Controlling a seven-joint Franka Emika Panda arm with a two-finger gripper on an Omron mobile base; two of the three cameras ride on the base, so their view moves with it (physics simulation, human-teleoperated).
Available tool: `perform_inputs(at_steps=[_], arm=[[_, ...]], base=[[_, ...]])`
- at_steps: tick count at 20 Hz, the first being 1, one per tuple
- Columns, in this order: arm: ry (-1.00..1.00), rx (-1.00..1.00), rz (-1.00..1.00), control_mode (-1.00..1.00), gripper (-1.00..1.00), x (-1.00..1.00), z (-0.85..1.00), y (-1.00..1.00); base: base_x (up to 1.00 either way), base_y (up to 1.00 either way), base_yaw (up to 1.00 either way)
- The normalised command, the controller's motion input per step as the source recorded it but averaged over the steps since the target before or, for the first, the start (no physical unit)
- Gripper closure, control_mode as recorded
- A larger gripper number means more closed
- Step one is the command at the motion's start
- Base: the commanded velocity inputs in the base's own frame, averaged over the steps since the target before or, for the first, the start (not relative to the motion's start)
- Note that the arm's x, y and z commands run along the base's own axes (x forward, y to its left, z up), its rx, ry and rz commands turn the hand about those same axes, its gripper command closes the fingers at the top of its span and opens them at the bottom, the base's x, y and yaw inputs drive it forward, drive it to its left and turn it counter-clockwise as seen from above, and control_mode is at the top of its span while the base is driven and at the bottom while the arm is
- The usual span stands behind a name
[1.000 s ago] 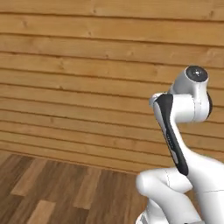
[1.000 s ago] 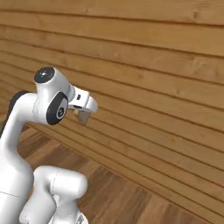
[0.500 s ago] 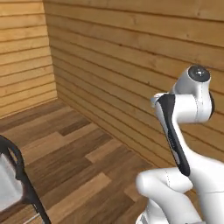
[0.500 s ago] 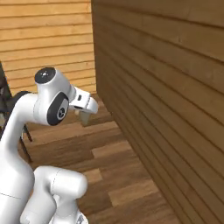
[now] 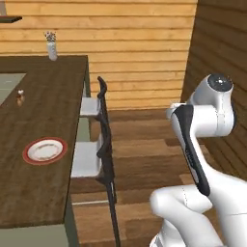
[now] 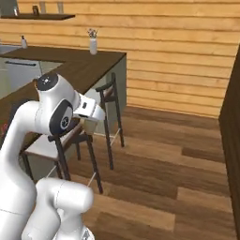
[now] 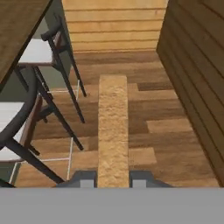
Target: Start the toaster. Once the lever pops up, take the bread to the plate on the dining counter.
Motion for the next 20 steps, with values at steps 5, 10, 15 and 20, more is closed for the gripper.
perform_inputs(at_steps=[5,10,15,20], arm=[[0.0,0.0,0.0,1.0,1.0,0.0,0.0,0.0],[0.0,0.0,0.0,1.0,1.0,0.0,0.0,0.0],[0.0,0.0,0.0,1.0,1.0,0.0,0.0,0.0],[0.0,0.0,0.0,1.0,1.0,0.0,0.0,0.0]], base=[[0.93,-0.25,0.87],[0.62,-0.36,0.89],[0.39,-0.42,0.91],[0.12,-0.65,0.85]])
